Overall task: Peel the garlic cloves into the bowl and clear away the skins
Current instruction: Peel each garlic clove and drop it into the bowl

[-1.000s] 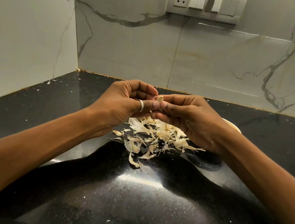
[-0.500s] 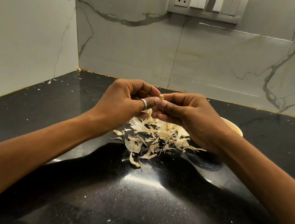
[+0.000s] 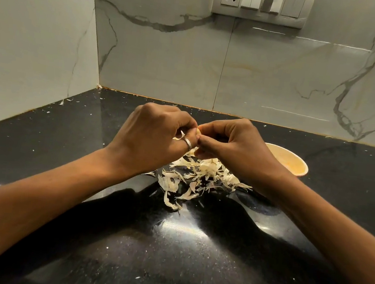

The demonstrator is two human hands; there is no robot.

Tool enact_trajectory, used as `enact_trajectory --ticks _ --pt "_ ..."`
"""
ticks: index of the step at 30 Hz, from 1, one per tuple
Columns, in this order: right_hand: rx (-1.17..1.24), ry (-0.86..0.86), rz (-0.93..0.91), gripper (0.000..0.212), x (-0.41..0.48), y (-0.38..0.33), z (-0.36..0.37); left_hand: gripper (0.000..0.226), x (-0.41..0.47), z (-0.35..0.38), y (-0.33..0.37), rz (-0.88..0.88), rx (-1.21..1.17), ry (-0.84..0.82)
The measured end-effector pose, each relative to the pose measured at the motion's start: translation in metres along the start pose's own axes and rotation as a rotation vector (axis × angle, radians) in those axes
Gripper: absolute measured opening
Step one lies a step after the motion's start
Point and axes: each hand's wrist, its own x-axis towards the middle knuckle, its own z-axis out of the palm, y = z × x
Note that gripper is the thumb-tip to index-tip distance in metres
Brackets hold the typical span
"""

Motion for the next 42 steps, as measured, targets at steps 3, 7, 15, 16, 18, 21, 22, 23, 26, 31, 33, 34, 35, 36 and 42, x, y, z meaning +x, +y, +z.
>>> enact_trajectory --ticks 3,7,15,16,18,21,22,23,26,31,33,34,35,36,42 --pt "-0.079 0.022 -0.021 0.011 -0.0007 0.0009 0.0004 0.019 -0.0019 -0.0010 0.0019 0.049 0.054 -0.028" --pt "-0.215 0.047 -0.094 0.011 -0.0025 0.0003 0.0025 0.021 -0.0046 0.0005 0.0021 0.084 0.129 -0.064" --pt "-0.255 0.055 -0.120 0.013 -0.0020 0.0011 0.0042 0.019 -0.0030 0.0027 0.0050 -0.045 0.006 -0.027" --pt "-0.255 0.053 -0.119 0.013 -0.0016 0.0015 0.0043 0.019 -0.0029 0.0030 0.0049 -0.062 -0.008 -0.027" --pt "-0.253 0.050 -0.119 0.013 -0.0013 0.0025 0.0044 0.019 -0.0031 0.0035 0.0049 -0.085 -0.026 -0.026" --pt "-0.254 0.048 -0.121 0.013 -0.0013 0.0030 0.0052 0.019 -0.0031 0.0041 0.0062 -0.116 -0.046 -0.027" --pt "-0.248 0.049 -0.118 0.013 -0.0012 0.0027 0.0055 0.018 -0.0031 0.0044 0.0067 -0.136 -0.053 -0.024" --pt "-0.238 0.051 -0.112 0.013 -0.0011 0.0026 0.0056 0.016 -0.0033 0.0044 0.0074 -0.159 -0.062 -0.021" --pt "-0.193 0.053 -0.083 0.012 -0.0019 0.0016 0.0056 0.009 -0.0037 0.0051 0.0088 -0.256 -0.132 -0.020" --pt "-0.112 0.035 -0.020 0.013 -0.0024 0.0016 0.0041 0.005 -0.0031 0.0051 0.0076 -0.415 -0.338 -0.064" --pt "-0.076 0.031 0.010 0.013 -0.0018 0.0024 0.0033 0.006 -0.0024 0.0046 0.0084 -0.423 -0.389 -0.095" --pt "-0.045 0.031 0.027 0.013 -0.0014 0.0026 0.0029 0.007 -0.0021 0.0043 0.0086 -0.427 -0.416 -0.106" --pt "-0.010 0.034 0.044 0.013 -0.0014 0.0022 0.0023 0.008 -0.0018 0.0045 0.0087 -0.432 -0.440 -0.116" --pt "0.027 0.038 0.060 0.014 -0.0013 0.0016 0.0016 0.010 -0.0018 0.0050 0.0085 -0.439 -0.456 -0.124" --pt "0.163 0.076 0.115 0.012 -0.0013 -0.0039 -0.0016 0.020 -0.0033 0.0076 0.0100 -0.470 -0.456 -0.155"
